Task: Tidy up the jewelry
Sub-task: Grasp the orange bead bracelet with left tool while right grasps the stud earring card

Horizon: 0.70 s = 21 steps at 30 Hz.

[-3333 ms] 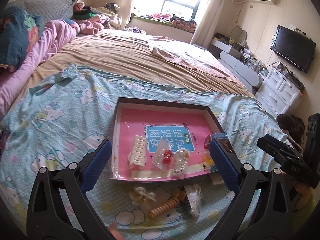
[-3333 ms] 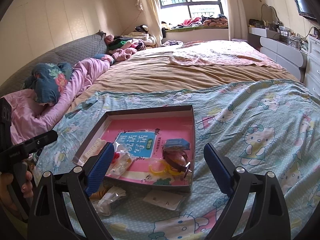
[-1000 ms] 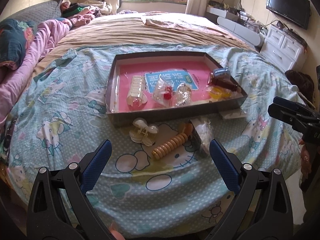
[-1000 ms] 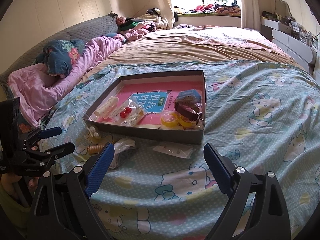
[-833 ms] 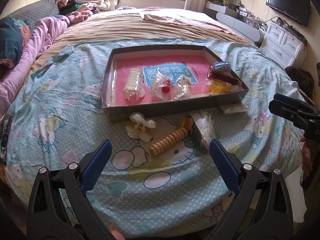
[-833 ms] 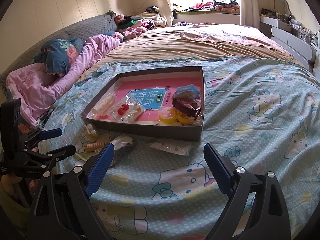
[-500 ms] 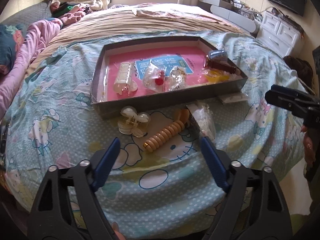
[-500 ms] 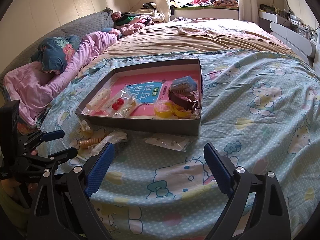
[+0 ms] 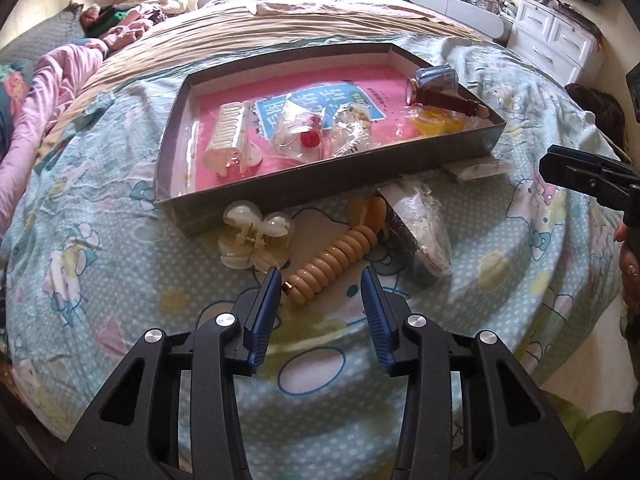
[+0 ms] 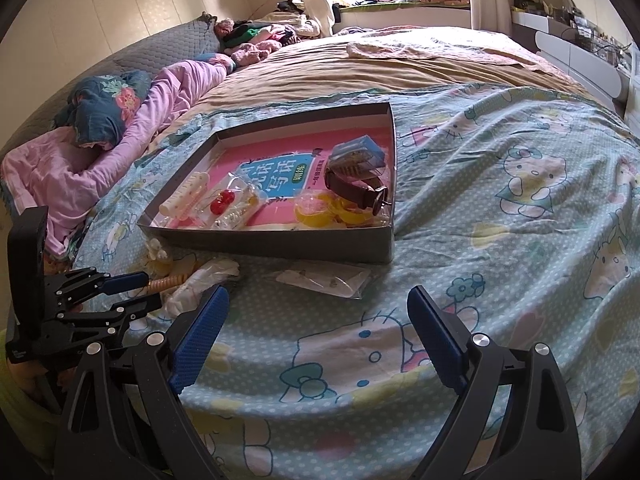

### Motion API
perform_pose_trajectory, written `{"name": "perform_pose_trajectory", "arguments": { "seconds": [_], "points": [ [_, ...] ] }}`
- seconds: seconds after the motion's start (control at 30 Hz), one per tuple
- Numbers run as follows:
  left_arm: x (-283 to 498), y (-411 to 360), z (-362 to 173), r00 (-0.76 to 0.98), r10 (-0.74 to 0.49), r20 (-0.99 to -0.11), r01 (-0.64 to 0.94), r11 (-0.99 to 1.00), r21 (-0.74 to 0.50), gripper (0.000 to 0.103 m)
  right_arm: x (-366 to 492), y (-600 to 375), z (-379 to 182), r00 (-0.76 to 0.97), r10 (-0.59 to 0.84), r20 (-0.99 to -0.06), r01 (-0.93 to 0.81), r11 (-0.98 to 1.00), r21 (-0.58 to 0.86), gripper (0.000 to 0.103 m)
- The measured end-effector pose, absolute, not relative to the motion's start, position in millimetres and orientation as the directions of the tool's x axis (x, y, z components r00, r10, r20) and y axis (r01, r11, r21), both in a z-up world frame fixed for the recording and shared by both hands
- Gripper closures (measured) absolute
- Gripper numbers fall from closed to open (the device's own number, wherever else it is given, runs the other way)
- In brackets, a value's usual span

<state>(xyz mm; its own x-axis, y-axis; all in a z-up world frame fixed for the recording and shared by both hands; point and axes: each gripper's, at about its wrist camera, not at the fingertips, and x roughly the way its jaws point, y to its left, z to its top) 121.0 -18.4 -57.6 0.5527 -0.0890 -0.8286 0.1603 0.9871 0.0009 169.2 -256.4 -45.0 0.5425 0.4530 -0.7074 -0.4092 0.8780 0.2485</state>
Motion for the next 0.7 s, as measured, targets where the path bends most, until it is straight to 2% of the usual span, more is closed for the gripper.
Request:
{"name": "perform_pose_trajectory", "arguments": {
  "seconds": [0.33,0.47,0.53,0.67,0.7],
  "points": [
    [135,-22,-68,0.544,-0.097,-0.834,0.19,0.982,0.01,0.069,180,-257,-56,0.531,0.444,-0.722,-0.391,0.884,0.257,0.013],
    [139,-22,-70,0.551,-0.114,-0.827,0.201,0.98,-0.002,0.063,185,-255,-60,0.527,0.437,-0.729,-0.386,0.887,0.253,0.013],
    [141,-27,-72,0.559,-0.125,-0.82,0.231,0.973,0.008,0.052,186,-255,-61,0.526,0.432,-0.733,-0.383,0.89,0.25,0.013],
    [145,-30,-76,0.559,-0.138,-0.817,0.236,0.972,-0.003,0.055,189,-253,-63,0.524,0.429,-0.736,-0.382,0.89,0.247,0.013],
    [146,-30,-76,0.56,-0.139,-0.817,0.239,0.971,-0.001,0.065,190,-253,-64,0.524,0.427,-0.737,-0.382,0.891,0.245,0.013]
  ]
}}
